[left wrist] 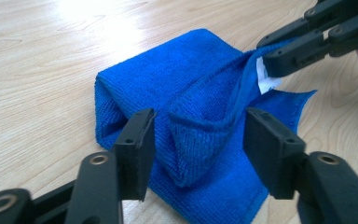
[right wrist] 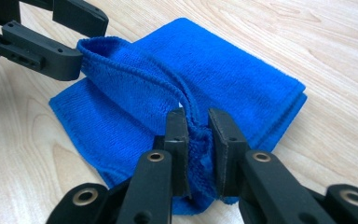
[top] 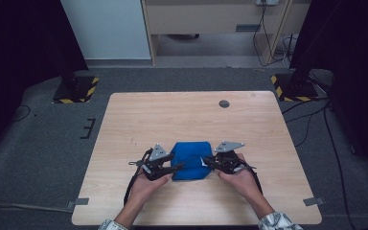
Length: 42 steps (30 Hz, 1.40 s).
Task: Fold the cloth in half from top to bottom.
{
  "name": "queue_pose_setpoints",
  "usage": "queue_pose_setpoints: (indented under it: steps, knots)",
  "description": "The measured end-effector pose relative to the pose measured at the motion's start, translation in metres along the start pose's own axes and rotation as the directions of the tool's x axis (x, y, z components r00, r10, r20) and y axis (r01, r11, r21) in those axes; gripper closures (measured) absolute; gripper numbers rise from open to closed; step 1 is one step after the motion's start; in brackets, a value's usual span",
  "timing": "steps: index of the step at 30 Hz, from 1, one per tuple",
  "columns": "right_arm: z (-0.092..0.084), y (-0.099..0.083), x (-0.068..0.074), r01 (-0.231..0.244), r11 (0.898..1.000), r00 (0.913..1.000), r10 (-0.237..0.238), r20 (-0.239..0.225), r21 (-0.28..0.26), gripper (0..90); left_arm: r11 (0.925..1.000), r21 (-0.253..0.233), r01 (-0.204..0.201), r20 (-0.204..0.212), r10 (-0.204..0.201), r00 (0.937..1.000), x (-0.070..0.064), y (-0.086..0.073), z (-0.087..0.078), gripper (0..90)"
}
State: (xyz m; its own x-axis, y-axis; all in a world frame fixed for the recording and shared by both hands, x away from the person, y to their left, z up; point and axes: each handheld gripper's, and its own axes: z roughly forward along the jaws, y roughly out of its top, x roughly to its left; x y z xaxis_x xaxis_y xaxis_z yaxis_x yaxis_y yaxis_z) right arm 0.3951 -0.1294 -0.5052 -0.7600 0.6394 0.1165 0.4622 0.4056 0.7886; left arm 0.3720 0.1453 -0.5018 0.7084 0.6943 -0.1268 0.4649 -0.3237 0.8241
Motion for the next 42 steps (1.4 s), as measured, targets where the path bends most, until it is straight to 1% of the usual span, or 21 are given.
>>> queue_pose_setpoints:
  steps: [2,5,8,10,12,14,16,18,19,22,25,26,29,32,34,35,36,38,40,41,42]
  knots:
    - [0.000,-0.002,0.001,0.006,1.000,1.0000,-0.006,-0.003,0.007,76.0,0.9998,-0.018,0.007,0.001,-0.007,1.0000,0.000,0.001,-0.002,39.0]
    - [-0.001,-0.005,0.002,0.009,1.000,1.0000,-0.009,-0.002,0.011,73.1,0.9981,-0.058,0.020,-0.009,-0.021,0.9997,0.001,0.004,-0.005,36.5]
    - [-0.002,-0.006,0.003,0.007,1.000,1.0000,-0.007,-0.004,0.013,70.7,0.9937,-0.103,0.043,-0.041,-0.047,0.9981,0.004,0.006,-0.010,36.0]
    - [-0.002,-0.007,0.004,0.004,1.000,1.0000,-0.004,-0.007,0.015,69.1,0.9908,-0.120,0.063,-0.067,-0.071,0.9952,0.009,0.006,-0.011,35.9]
    - [-0.002,-0.007,0.005,0.008,1.000,0.9999,-0.008,-0.008,0.017,67.0,0.9892,-0.122,0.081,-0.081,-0.091,0.9925,0.013,0.005,-0.010,35.5]
    - [-0.002,-0.008,0.007,0.015,1.000,0.9998,-0.015,-0.010,0.021,66.0,0.9891,-0.116,0.090,-0.091,-0.101,0.9907,0.016,0.003,-0.008,34.8]
    - [-0.003,-0.008,0.009,0.012,1.000,0.9998,-0.011,-0.015,0.021,63.1,0.9902,-0.104,0.093,-0.096,-0.103,0.9900,0.016,0.002,-0.005,34.2]
    - [-0.004,-0.008,0.010,0.005,1.000,0.9999,-0.005,-0.014,0.018,57.8,0.9925,-0.092,0.081,-0.101,-0.090,0.9908,0.016,0.001,-0.002,33.8]
    - [-0.005,-0.008,0.010,0.003,1.000,0.9999,-0.003,-0.015,0.021,55.2,0.9948,-0.078,0.066,-0.106,-0.074,0.9915,0.015,0.001,-0.001,33.7]
    - [-0.009,-0.009,0.011,-0.009,1.000,0.9998,0.010,-0.018,0.016,46.9,0.9976,-0.052,0.045,-0.116,-0.051,0.9919,0.014,-0.001,0.003,32.8]
    - [-0.014,-0.008,0.012,-0.008,1.000,0.9999,0.008,-0.015,0.003,41.4,0.9976,-0.049,0.049,-0.114,-0.055,0.9920,0.014,-0.002,0.004,32.5]
    - [-0.016,-0.007,0.012,-0.015,1.000,0.9998,0.015,-0.014,-0.004,39.8,0.9977,-0.046,0.049,-0.115,-0.054,0.9920,0.013,-0.002,0.005,32.0]
    - [-0.019,-0.003,0.010,-0.028,0.999,0.9996,0.028,-0.010,-0.029,37.8,0.9993,-0.024,0.030,-0.112,-0.033,0.9932,0.011,-0.004,0.007,31.4]
    - [-0.018,0.000,0.007,-0.049,0.998,0.9987,0.049,0.012,-0.044,36.7,0.9998,0.000,0.022,-0.093,-0.022,0.9954,0.009,-0.006,0.010,31.0]
    - [-0.015,0.003,0.003,-0.076,0.996,0.9967,0.077,0.025,-0.052,35.8,0.9998,0.013,0.013,-0.096,-0.012,0.9953,0.009,-0.008,0.010,30.7]
    - [-0.013,0.003,0.002,-0.083,0.995,0.9959,0.085,0.034,-0.052,35.7,0.9998,0.017,0.011,-0.097,-0.009,0.9953,0.009,-0.008,0.010,30.4]
    - [-0.011,0.004,0.001,-0.088,0.995,0.9951,0.090,0.040,-0.047,35.6,0.9997,0.026,0.000,-0.098,0.003,0.9951,0.008,-0.009,0.010,30.1]
    - [-0.006,0.004,-0.001,-0.100,0.994,0.9932,0.102,0.057,-0.031,34.8,0.9995,0.032,-0.004,-0.096,0.007,0.9953,0.007,-0.009,0.011,29.6]
    - [-0.001,0.002,-0.001,-0.092,0.996,0.9929,0.093,0.074,-0.012,34.9,0.9988,0.049,-0.008,-0.087,0.012,0.9962,0.006,-0.011,0.012,28.3]
    - [0.000,0.001,-0.001,-0.084,0.996,0.9927,0.084,0.087,-0.004,35.4,0.9985,0.053,-0.013,-0.089,0.018,0.9959,0.006,-0.011,0.013,27.3]
    - [0.001,-0.001,0.000,-0.083,0.997,0.9926,0.083,0.089,-0.003,35.4,0.9982,0.057,-0.019,-0.091,0.024,0.9956,0.005,-0.012,0.013,27.1]
